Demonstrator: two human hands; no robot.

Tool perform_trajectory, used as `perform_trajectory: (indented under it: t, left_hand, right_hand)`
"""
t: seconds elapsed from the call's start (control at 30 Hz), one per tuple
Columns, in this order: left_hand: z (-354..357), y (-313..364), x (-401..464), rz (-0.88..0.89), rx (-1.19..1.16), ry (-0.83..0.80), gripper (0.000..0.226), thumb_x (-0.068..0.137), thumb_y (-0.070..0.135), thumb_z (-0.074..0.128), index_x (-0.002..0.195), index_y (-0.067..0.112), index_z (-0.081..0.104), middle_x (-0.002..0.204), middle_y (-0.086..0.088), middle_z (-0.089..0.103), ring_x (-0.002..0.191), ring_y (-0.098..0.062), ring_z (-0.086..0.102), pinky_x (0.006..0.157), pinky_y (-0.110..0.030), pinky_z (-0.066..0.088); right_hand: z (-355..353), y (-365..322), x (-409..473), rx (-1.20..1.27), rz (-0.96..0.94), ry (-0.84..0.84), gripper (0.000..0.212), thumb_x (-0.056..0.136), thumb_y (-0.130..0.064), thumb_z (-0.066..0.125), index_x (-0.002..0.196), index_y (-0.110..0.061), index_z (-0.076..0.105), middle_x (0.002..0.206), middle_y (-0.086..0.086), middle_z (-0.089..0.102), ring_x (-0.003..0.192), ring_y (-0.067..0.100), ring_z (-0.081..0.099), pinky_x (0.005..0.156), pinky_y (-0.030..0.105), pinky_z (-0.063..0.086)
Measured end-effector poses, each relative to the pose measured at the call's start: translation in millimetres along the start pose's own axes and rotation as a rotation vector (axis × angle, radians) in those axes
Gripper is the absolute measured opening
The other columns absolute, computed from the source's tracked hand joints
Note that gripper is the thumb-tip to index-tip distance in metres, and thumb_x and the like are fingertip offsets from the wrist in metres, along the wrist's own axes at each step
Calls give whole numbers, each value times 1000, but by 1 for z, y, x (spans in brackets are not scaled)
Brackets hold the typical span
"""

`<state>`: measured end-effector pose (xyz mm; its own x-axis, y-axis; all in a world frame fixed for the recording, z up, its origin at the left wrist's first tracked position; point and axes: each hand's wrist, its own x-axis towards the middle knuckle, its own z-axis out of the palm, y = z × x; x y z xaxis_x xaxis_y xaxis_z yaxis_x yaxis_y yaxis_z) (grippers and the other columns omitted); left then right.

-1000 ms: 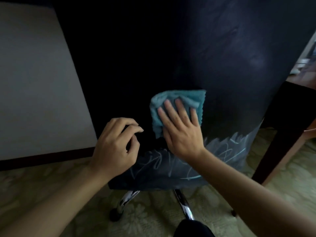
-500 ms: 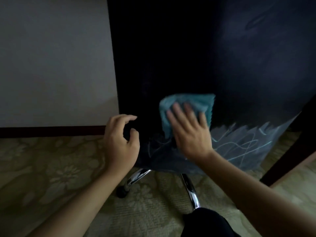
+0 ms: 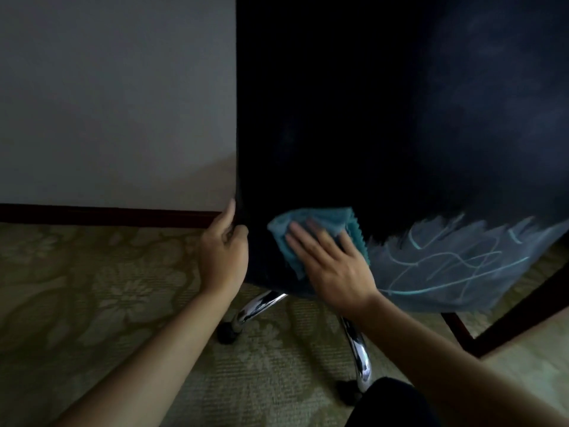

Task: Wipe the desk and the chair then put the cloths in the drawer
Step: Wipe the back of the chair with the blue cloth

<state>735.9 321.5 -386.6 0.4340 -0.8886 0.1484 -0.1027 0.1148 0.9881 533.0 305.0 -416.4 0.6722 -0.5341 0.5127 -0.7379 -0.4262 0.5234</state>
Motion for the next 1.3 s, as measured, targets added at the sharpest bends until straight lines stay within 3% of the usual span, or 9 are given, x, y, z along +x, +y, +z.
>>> perform_trajectory:
  t: [0.17, 0.3, 0.47, 0.7, 0.83, 0.93, 1.07, 1.17, 1.3]
  left_hand:
    - [-4, -3, 15, -28, -142, -13, 46, 92, 0, 56, 135, 16, 59, 101, 10, 68, 87, 5, 59, 77, -4, 44]
    - [-10, -10, 23, -113, -272, -99, 45, 87, 6, 55, 126, 24, 67, 127, 9, 67, 120, -4, 61, 107, -36, 47]
    - [-20, -9, 32, -197, -334, -162, 38, 97, 8, 49, 132, 15, 62, 132, 4, 63, 117, -6, 59, 92, -23, 51]
    - [-28, -17, 38, -322, -445, -195, 26, 101, 20, 44, 96, 18, 70, 90, 5, 75, 90, -7, 69, 83, -24, 51]
    - [-38, -22, 50, -356, -405, -257, 26, 100, 23, 45, 101, 16, 70, 102, -3, 73, 97, -15, 68, 87, -31, 51]
    - [-38, -25, 54, -334, -299, -330, 23, 100, 21, 47, 97, 18, 70, 102, -1, 72, 90, -7, 70, 80, -21, 52]
    - [-38, -34, 50, -312, -199, -301, 26, 76, 46, 67, 83, 23, 77, 90, -4, 75, 84, -16, 69, 74, -27, 50]
    - [-34, -36, 44, -319, -242, -275, 23, 97, 39, 55, 96, 24, 72, 91, -1, 75, 82, -10, 71, 62, -16, 52]
    - [-33, -41, 34, -375, -210, -224, 34, 76, 54, 66, 84, 22, 75, 96, -7, 75, 98, -27, 69, 87, -38, 53]
  right_hand:
    - [-27, 10, 46, -1, 63, 118, 64, 94, -25, 47, 154, -15, 28, 161, 2, 18, 149, 21, 15, 120, 44, -4]
    - [-41, 4, 91, 17, 240, 254, 57, 99, -25, 43, 153, -13, 30, 161, 4, 17, 150, 25, 12, 120, 49, -2]
    - [5, -34, 37, -70, -83, -127, 76, 91, -31, 54, 156, -14, 19, 163, 1, 5, 151, 22, -1, 118, 43, -17]
    - [-27, -40, 106, 92, 183, 102, 62, 94, -29, 38, 153, -12, 29, 162, 4, 22, 150, 23, 11, 121, 46, -7]
    - [18, -85, 63, 9, -66, -179, 70, 89, -30, 46, 154, -14, 26, 162, 3, 19, 150, 20, 14, 118, 45, -17]
    - [36, -100, 32, 63, -100, -352, 77, 87, -28, 47, 156, -15, 16, 164, 2, 7, 150, 17, 1, 118, 42, -17]
    - [17, -87, 56, -30, -70, -233, 68, 92, -26, 25, 155, -11, 6, 163, 3, 0, 149, 19, -8, 117, 43, -22]
    - [8, -76, 72, -68, 12, -147, 68, 93, -29, 26, 156, -10, 6, 164, 4, 4, 150, 18, -7, 118, 45, -18]
    - [33, -95, 32, 35, -93, -246, 75, 88, -25, 39, 157, -11, 11, 164, 3, 5, 150, 22, -13, 118, 44, -19]
